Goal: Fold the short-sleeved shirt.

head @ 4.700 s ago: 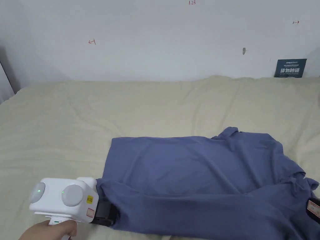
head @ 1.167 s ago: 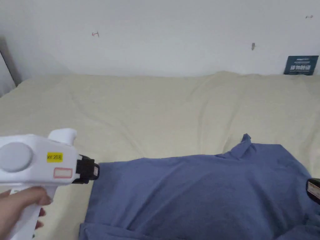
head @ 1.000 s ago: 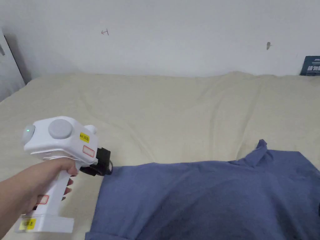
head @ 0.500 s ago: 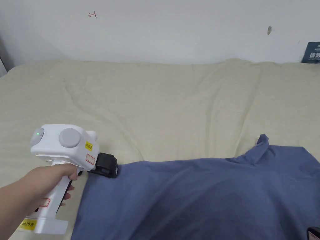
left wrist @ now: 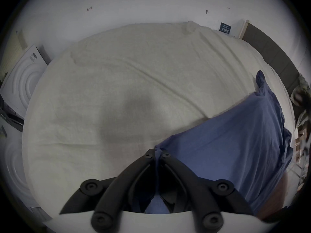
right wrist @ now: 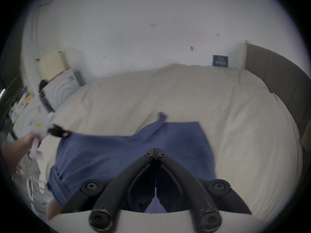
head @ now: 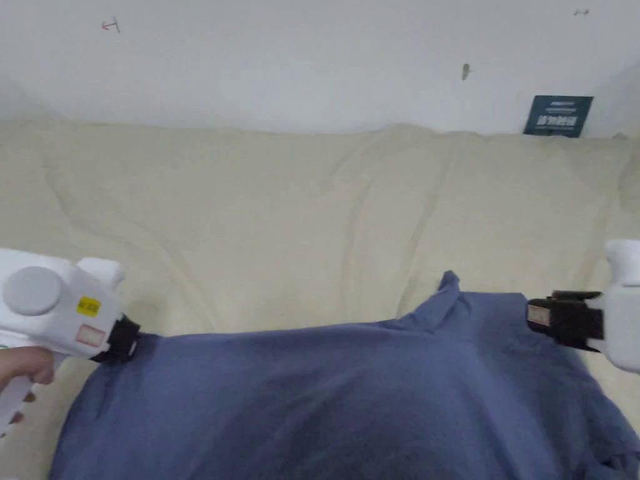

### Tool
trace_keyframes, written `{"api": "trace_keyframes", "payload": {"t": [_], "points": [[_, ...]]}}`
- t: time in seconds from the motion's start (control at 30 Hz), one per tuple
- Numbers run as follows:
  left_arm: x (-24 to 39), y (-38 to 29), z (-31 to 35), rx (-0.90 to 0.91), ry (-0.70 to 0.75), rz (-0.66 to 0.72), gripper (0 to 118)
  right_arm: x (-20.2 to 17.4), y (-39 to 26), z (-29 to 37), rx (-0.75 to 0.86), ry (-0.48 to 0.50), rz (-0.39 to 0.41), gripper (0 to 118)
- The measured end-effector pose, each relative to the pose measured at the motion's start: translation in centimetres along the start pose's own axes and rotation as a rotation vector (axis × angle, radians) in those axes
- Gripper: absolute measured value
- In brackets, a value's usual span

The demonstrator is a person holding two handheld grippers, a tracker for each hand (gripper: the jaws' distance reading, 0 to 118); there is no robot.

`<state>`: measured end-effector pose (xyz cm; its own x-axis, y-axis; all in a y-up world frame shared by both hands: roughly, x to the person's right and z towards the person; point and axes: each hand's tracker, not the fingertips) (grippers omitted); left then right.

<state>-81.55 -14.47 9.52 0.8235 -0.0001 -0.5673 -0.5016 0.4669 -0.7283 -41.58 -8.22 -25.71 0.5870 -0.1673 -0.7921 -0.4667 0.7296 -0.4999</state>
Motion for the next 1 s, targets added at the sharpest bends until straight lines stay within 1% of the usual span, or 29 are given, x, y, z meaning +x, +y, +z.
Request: {"api": "trace_keyframes", "payload": {"t": [0.07, 0.1, 0.13, 0.17, 0.2, 0.23, 0.27, 0.37, 0.47, 0.5, 0.53, 0.57, 0.67, 0.7, 0.73, 0.77, 0.8, 0.87, 0.97, 1.0], "points": [[0.2, 0.1, 0.8, 0.017, 0.008, -0.022, 3, 2.4, 3.6, -3.9, -0.11, -0.045, -0.055, 0], [0.2, 0.1, 1.0, 0.018, 0.01, -0.022, 3, 3.1, 4.6, -5.6, -0.173, -0.038, -0.05, 13], [0.3, 0.1, 1.3, 0.022, 0.011, -0.017, 3, 4.2, 5.6, -7.4, -0.212, -0.012, -0.049, 45], [0.2, 0.2, 1.5, 0.024, 0.008, -0.008, 3, 4.6, 6.1, -8.7, -0.229, -0.029, -0.048, 82], [0.2, 0.2, 1.7, 0.023, -0.002, 0.0, 3, 4.8, 6.5, -10.3, -0.27, -0.081, -0.052, 101], [0.3, 0.1, 1.8, 0.023, -0.003, 0.002, 3, 4.7, 6.6, -11.4, -0.324, -0.141, -0.054, 100], [0.4, 0.1, 1.8, 0.022, -0.003, 0.001, 3, 5.0, 6.6, -12.6, -0.339, -0.158, -0.047, 100], [0.2, 0.3, 1.6, 0.013, 0.007, -0.005, 3, 5.1, 6.4, -15.1, -0.382, -0.185, -0.043, 100], [0.5, 0.3, 1.1, -0.007, 0.014, -0.013, 3, 5.0, 5.3, -15.6, -0.386, -0.172, -0.031, 99], [0.6, 0.3, 0.9, -0.011, 0.016, -0.016, 3, 4.9, 5.1, -15.8, -0.397, -0.167, -0.03, 87], [0.7, 0.2, 0.8, -0.016, 0.017, -0.02, 3, 5.4, 4.5, -15.8, -0.41, -0.166, -0.029, 58], [0.4, 0.3, 0.5, -0.021, 0.018, -0.02, 3, 5.4, 4.3, -15.7, -0.409, -0.166, -0.029, 2], [0.3, 0.2, 0.2, -0.03, 0.017, -0.006, 3, 5.5, 4.3, -15.1, -0.39, -0.162, -0.044, 0], [0.2, 0.1, 0.2, -0.032, 0.014, 0.004, 3, 5.5, 4.4, -14.8, -0.389, -0.142, -0.04, 0], [0.1, 0.0, 0.2, -0.031, 0.013, 0.011, 3, 5.3, 4.5, -14.4, -0.379, -0.12, -0.021, 0], [0.1, -0.1, 0.4, -0.027, 0.012, 0.017, 3, 5.1, 4.7, -13.7, -0.356, -0.12, 0.011, 0], [0.0, -0.2, 0.6, -0.023, 0.011, 0.022, 3, 4.6, 4.7, -12.7, -0.329, -0.123, 0.025, 0], [-0.3, -0.4, 1.3, -0.011, 0.003, 0.039, 3, 4.9, 5.3, -10.5, -0.283, -0.077, 0.006, 0], [-0.4, -1.1, 3.2, 0.031, -0.015, 0.067, 3, 5.0, 5.3, -6.2, -0.234, -0.017, -0.068, 0], [-0.3, -1.4, 4.0, 0.047, -0.02, 0.07, 3, 5.1, 5.1, -4.5, -0.223, 0.003, -0.074, 0]]}}
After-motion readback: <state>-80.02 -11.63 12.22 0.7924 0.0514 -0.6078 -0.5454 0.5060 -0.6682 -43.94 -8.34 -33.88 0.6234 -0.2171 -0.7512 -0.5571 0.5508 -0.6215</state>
